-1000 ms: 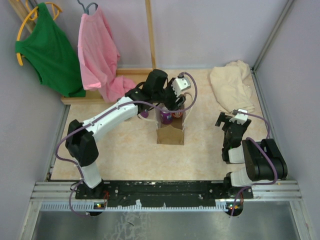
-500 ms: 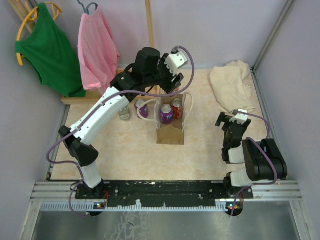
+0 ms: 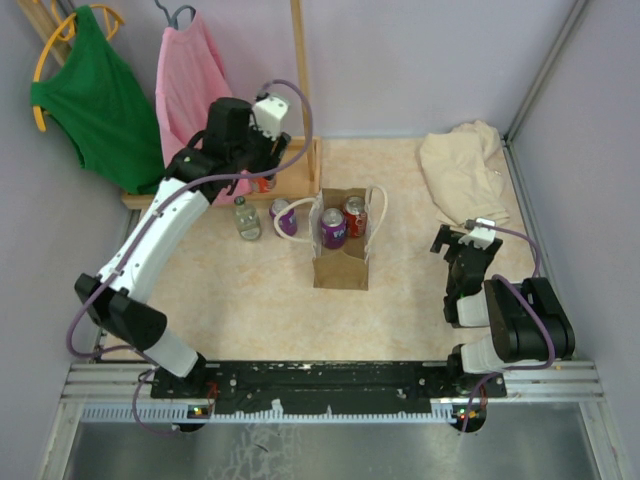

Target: Take the beverage out of the canvas bag

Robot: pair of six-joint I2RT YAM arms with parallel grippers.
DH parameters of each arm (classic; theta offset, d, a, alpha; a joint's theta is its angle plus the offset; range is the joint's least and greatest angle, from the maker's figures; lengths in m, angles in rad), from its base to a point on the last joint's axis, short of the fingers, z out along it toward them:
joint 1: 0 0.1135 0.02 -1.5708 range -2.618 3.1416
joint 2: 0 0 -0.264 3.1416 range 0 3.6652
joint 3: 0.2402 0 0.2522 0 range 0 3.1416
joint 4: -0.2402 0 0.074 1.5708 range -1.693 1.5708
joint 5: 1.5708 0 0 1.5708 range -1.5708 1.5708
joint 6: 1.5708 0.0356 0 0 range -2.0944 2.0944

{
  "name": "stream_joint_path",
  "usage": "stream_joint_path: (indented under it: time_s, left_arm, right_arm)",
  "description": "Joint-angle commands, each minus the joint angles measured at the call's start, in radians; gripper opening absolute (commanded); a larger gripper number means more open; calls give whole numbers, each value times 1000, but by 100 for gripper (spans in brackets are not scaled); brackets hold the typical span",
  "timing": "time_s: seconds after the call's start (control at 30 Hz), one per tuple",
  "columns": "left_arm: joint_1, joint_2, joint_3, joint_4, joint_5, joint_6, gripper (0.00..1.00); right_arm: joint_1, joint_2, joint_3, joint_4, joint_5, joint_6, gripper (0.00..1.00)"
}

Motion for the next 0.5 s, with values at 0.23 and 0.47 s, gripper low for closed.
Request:
stream_joint_path:
  time_s: [0.23, 0.47]
  left_arm:
    - [81, -235, -324, 243, 29, -112, 0]
    - [80, -338, -618, 391, 99, -194, 0]
  right_arm:
    - [5, 1, 25, 42, 11, 2, 99]
    - [6, 1, 25, 43, 12, 2, 99]
